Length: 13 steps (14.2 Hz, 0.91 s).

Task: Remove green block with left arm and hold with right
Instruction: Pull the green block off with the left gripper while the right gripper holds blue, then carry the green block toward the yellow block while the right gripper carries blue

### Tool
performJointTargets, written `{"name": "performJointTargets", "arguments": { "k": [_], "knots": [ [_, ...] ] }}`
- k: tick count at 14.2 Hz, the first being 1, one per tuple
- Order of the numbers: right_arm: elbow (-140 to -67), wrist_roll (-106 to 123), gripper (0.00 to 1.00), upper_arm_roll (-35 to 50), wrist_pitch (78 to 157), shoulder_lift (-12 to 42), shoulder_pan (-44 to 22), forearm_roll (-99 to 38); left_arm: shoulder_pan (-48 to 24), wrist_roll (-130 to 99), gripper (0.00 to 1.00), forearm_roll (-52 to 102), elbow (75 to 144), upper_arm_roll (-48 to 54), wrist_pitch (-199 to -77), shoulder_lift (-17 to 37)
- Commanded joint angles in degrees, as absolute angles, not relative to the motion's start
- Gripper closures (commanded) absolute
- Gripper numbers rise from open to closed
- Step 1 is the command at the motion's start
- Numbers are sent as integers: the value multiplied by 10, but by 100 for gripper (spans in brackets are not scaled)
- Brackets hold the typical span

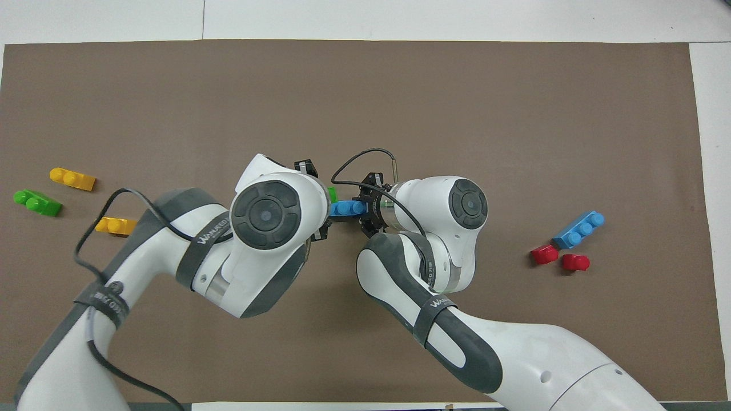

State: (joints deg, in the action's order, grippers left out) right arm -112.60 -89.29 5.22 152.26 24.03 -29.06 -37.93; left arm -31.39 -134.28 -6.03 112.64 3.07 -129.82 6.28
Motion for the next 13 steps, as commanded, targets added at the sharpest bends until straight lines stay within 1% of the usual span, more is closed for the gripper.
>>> {"name": "performJointTargets", "arguments": {
  "k": [1,2,3,5,7,10,12,13],
  "knots": [
    [-1123,-875,100,47,1514,233,-284,-377,-285,-1282,100,-51,1134,32,-1255,20],
    [-1121,-853,100,40,1497,228,-272,-368,-273,-1249,100,-37,1131,32,-1241,13],
    [-1110,-827,100,33,1458,222,-243,-356,-257,-1210,100,-22,1128,32,-1226,4],
    [-1064,-771,100,29,1347,208,-174,-316,-210,-1118,100,9,1124,31,-1195,-21],
    [-1048,-697,100,30,1281,198,-100,-270,-162,-1014,100,38,1118,29,-1164,-36],
    [-1058,-579,100,29,1228,194,9,-256,-99,-877,100,60,1101,26,-1136,-34],
    [-1079,-528,100,30,1209,187,79,-256,-61,-816,100,68,1102,26,-1136,-32],
    [-1091,-521,100,30,1207,186,100,-257,-44,-797,100,69,1102,26,-1137,-27]
  ]
}}
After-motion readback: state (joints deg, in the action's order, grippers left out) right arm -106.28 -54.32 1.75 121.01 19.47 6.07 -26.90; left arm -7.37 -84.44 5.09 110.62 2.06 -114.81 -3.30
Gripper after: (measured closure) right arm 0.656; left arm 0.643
